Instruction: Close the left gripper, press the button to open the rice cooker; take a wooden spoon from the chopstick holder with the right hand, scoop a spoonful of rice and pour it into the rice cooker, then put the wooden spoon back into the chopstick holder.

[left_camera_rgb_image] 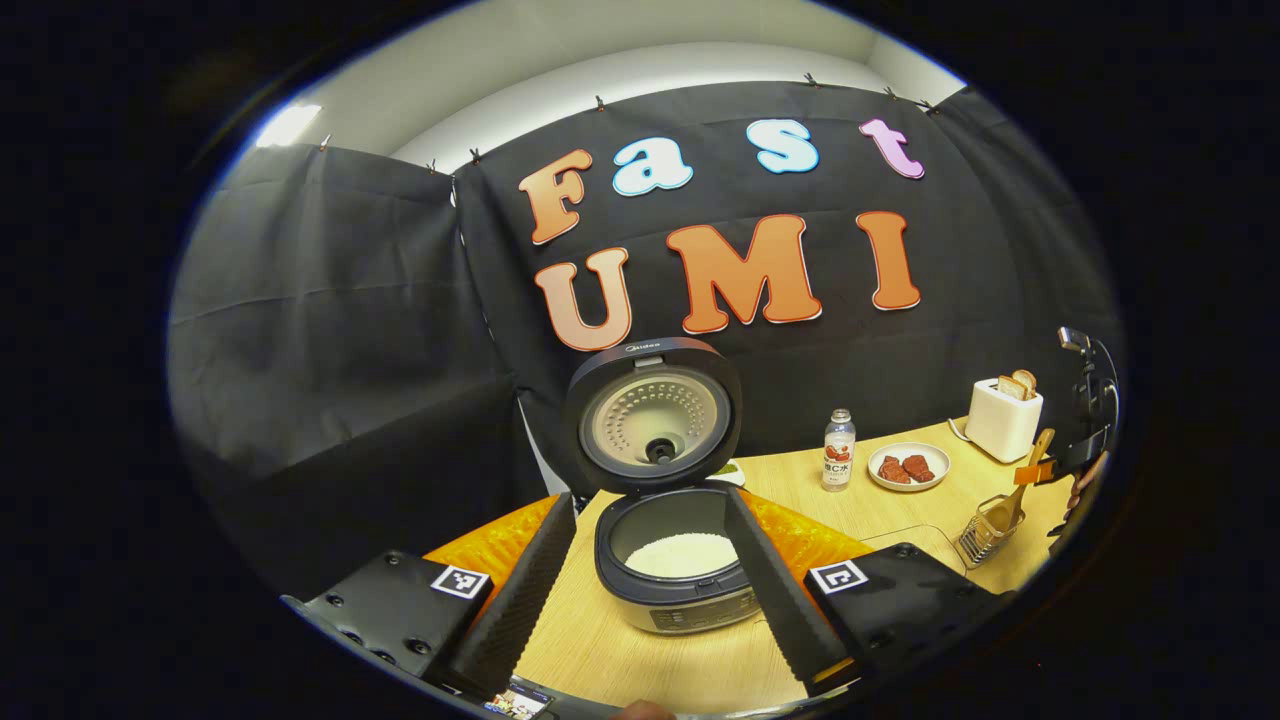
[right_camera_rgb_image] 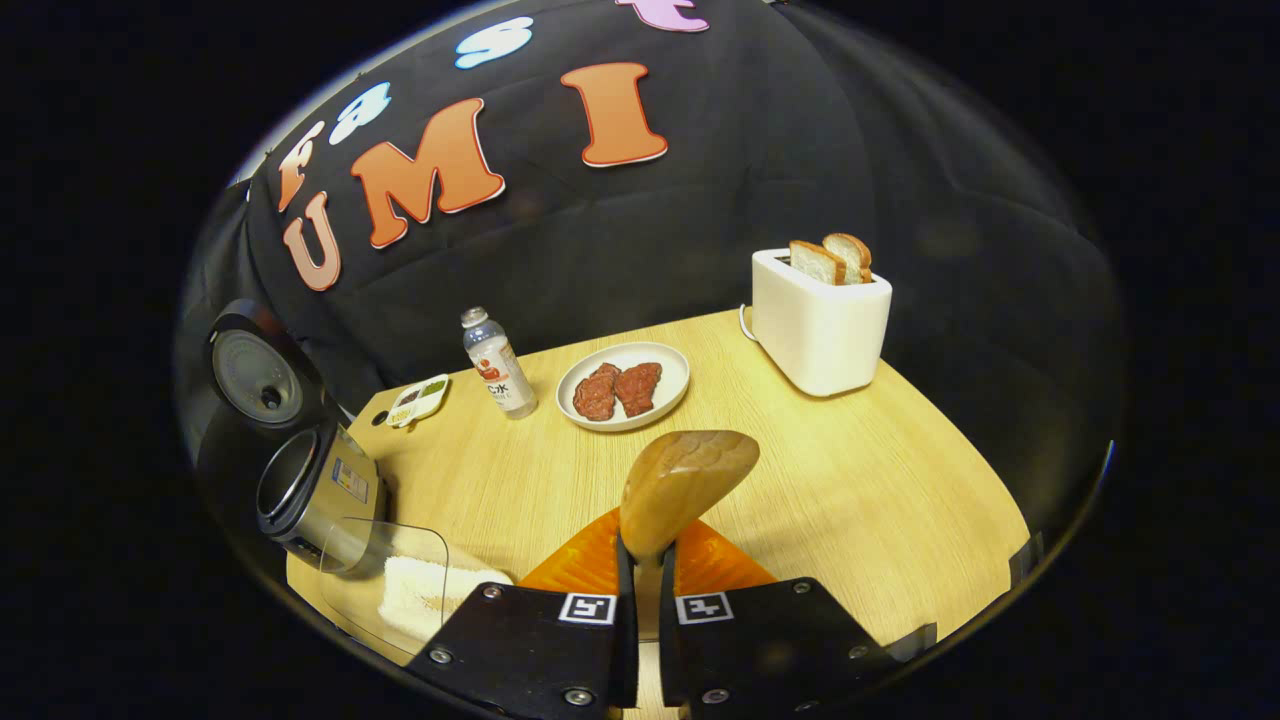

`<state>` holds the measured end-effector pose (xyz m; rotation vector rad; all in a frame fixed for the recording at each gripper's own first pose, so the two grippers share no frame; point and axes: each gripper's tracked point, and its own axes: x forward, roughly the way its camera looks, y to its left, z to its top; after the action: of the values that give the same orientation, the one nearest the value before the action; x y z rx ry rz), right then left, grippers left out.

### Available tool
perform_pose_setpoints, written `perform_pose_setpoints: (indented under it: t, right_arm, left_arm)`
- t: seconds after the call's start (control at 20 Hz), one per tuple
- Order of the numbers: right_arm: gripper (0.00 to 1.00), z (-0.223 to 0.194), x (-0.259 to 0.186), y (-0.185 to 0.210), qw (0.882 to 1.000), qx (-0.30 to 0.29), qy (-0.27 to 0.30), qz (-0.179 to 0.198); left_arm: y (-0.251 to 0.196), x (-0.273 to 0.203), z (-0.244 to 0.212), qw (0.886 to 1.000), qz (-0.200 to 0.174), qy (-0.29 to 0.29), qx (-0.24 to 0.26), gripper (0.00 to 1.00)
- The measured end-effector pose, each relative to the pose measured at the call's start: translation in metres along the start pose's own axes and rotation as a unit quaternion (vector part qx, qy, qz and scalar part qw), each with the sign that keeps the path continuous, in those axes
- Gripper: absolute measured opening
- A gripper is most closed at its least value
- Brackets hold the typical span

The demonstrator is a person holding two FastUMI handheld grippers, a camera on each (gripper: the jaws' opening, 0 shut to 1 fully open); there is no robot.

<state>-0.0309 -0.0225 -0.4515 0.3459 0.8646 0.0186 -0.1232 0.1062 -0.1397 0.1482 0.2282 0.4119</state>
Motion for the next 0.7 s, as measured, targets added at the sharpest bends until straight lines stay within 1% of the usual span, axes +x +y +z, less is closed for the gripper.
perform_pose_setpoints:
  t: [0.05,0.1,0.15,0.2,0.25,0.3,0.35,0.4,0.45,0.5,0.55,0.6,0.65,0.7]
  right_arm:
    - [0.1,-0.008,0.0,-0.001,1.0,-0.002,0.013,0.002]
    - [0.1,-0.002,0.002,-0.002,1.0,0.005,0.003,0.002]
    - [0.12,-0.006,-0.003,-0.004,1.0,0.008,0.016,0.001]
    - [0.12,-0.006,-0.002,-0.009,1.0,0.015,0.022,-0.003]
    - [0.15,-0.007,-0.006,-0.011,0.999,0.022,0.032,-0.002]
    - [0.17,-0.003,-0.009,-0.012,0.999,0.031,0.037,-0.007]
    - [0.2,0.002,-0.013,-0.016,0.999,0.037,0.038,-0.014]
    - [0.24,0.007,-0.018,-0.026,0.998,0.04,0.033,-0.021]
    - [0.34,0.017,-0.024,-0.029,0.999,0.041,0.024,-0.024]
    - [0.39,0.029,-0.031,-0.03,0.999,0.042,0.012,-0.026]
    - [0.49,0.042,-0.038,-0.032,0.999,0.04,-0.001,-0.028]
    - [0.46,0.055,-0.047,-0.032,0.999,0.037,-0.016,-0.026]
    - [0.62,0.07,-0.054,-0.031,0.999,0.033,-0.034,-0.026]
    - [0.65,0.084,-0.064,-0.028,0.998,0.028,-0.049,-0.023]
  left_arm:
    - [0.001,0.001,-0.002,1.0,0.001,0.003,-0.001,0.94]
    - [0.001,0.002,-0.003,1.0,0.002,0.005,-0.002,0.94]
    - [0.002,0.005,-0.003,1.0,0.004,0.006,-0.003,0.94]
    - [0.003,0.007,-0.001,1.0,0.004,0.007,-0.004,1.0]
    - [0.004,0.012,0.002,1.0,0.007,0.007,-0.005,0.94]
    - [0.007,0.017,0.004,1.0,0.009,0.006,-0.007,0.94]
    - [0.007,0.022,0.01,1.0,0.008,0.003,-0.012,1.0]
    - [0.009,0.027,0.02,1.0,0.009,-0.002,-0.02,1.0]
    - [0.012,0.036,0.029,0.999,0.009,-0.005,-0.03,1.0]
    - [0.013,0.044,0.04,0.999,0.008,-0.01,-0.044,1.0]
    - [0.016,0.053,0.051,0.998,0.007,-0.014,-0.056,1.0]
    - [0.019,0.061,0.063,0.998,0.01,-0.019,-0.067,1.0]
    - [0.022,0.069,0.072,0.997,0.012,-0.023,-0.075,0.94]
    - [0.023,0.076,0.081,0.996,0.012,-0.028,-0.082,0.94]
